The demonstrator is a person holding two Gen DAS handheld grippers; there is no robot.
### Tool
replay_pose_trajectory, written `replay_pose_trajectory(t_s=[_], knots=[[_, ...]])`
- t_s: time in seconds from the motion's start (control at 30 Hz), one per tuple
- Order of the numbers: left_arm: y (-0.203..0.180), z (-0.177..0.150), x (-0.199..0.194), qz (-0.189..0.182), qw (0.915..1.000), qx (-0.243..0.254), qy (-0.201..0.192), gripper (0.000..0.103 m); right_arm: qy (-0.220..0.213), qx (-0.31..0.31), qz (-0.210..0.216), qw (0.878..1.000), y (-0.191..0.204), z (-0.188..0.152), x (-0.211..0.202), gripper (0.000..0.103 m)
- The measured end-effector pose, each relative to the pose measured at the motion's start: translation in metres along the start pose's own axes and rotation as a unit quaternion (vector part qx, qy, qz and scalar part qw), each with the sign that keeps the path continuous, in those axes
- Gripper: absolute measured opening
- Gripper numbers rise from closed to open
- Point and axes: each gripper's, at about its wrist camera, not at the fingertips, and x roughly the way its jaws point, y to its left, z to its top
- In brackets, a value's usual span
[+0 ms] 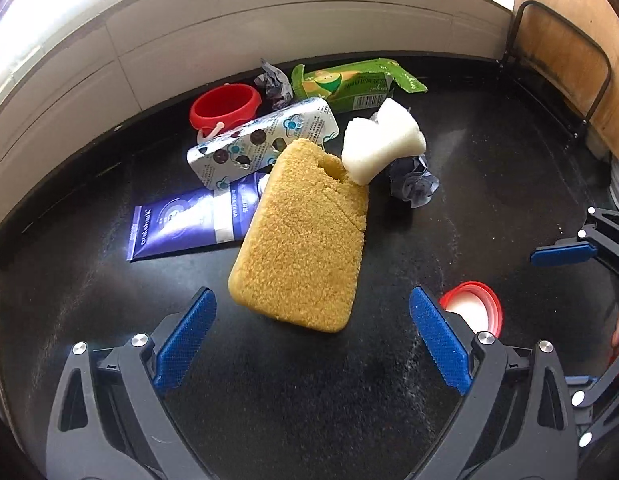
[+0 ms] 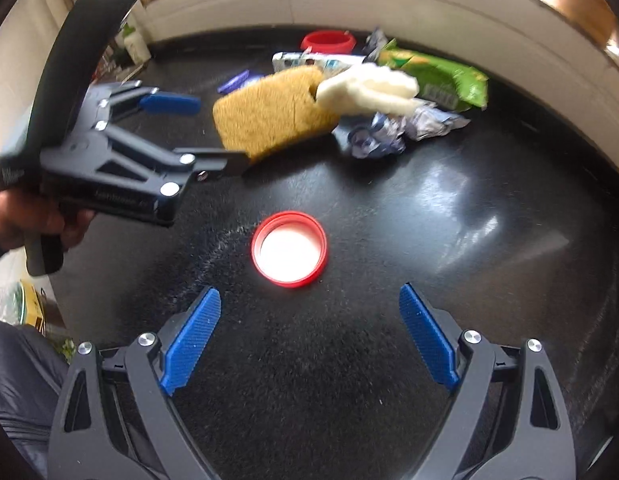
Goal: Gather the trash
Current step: 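Grasp the yellow sponge with the left tool while the right tool grasps the red bottle cap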
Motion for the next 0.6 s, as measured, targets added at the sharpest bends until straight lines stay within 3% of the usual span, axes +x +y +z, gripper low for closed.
replay_pose_trajectory(t_s=[0.23, 0.37, 0.47, 0.53, 0.6], knots=[[0.001, 0.009, 0.027, -0.026, 0.9994, 0.023, 0.009, 0.094, 0.004, -0.041, -0.007, 0.999, 0.011, 0.011, 0.033, 0.088], [0.005, 0.015, 0.030, -0.034, 0.9991, 0.024, 0.005, 0.083, -0.003, -0.067, -0.015, 0.998, 0.015, 0.020, 0.038, 0.083], [0.007, 0.019, 0.029, -0.041, 0.9988, 0.027, 0.002, 0.070, -0.007, -0.084, -0.009, 0.996, 0.019, 0.026, 0.037, 0.068], [0.006, 0.021, 0.030, -0.045, 0.9984, 0.033, 0.004, 0.063, -0.009, -0.092, -0.004, 0.996, 0.022, 0.029, 0.036, 0.049], [0.004, 0.021, 0.028, -0.047, 0.9983, 0.035, 0.003, 0.057, -0.002, -0.090, 0.005, 0.996, 0.022, 0.033, 0.037, 0.049]])
